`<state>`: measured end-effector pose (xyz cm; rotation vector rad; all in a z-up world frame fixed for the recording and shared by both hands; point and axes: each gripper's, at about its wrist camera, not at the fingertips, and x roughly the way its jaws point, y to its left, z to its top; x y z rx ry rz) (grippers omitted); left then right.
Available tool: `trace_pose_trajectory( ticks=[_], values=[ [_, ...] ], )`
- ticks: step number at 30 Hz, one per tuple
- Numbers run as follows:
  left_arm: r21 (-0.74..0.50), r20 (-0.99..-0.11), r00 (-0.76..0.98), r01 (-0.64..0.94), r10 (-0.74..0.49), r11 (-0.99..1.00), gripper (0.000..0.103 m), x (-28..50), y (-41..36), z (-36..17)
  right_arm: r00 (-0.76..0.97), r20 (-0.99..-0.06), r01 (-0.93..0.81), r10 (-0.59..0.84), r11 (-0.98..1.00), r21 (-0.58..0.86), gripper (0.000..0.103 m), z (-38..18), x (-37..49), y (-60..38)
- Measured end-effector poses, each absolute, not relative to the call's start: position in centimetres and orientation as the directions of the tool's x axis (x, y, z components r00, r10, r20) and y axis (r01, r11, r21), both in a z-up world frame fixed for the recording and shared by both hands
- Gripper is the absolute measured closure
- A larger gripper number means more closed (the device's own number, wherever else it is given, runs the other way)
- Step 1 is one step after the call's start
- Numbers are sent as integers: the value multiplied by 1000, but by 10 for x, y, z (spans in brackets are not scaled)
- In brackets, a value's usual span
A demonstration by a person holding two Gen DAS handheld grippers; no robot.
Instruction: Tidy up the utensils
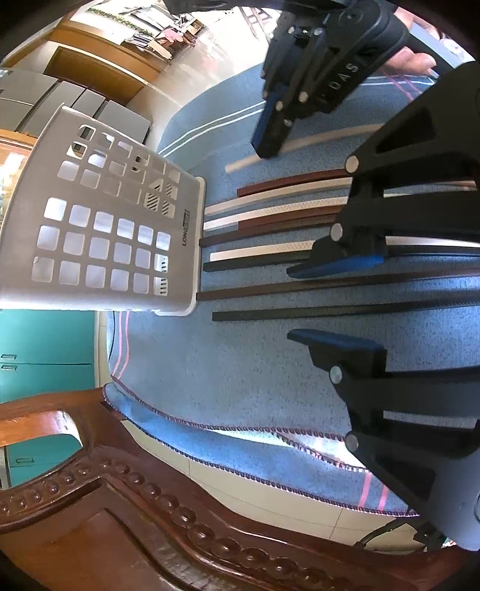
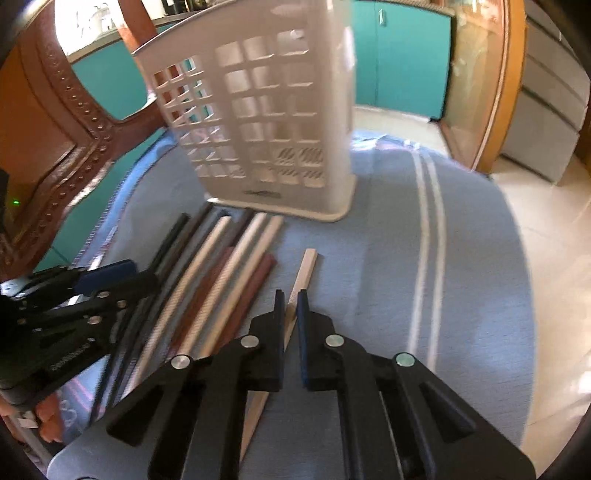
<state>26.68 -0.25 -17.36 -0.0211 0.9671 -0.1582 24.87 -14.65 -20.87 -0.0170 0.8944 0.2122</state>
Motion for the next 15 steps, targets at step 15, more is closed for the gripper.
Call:
trace_pose_trajectory(
  ticks=[15],
  values=[
    [-112, -826, 548, 66, -130, 991, 69, 282, 17, -176, 607, -777, -140, 168, 985, 103, 76, -210, 251, -160]
  ],
)
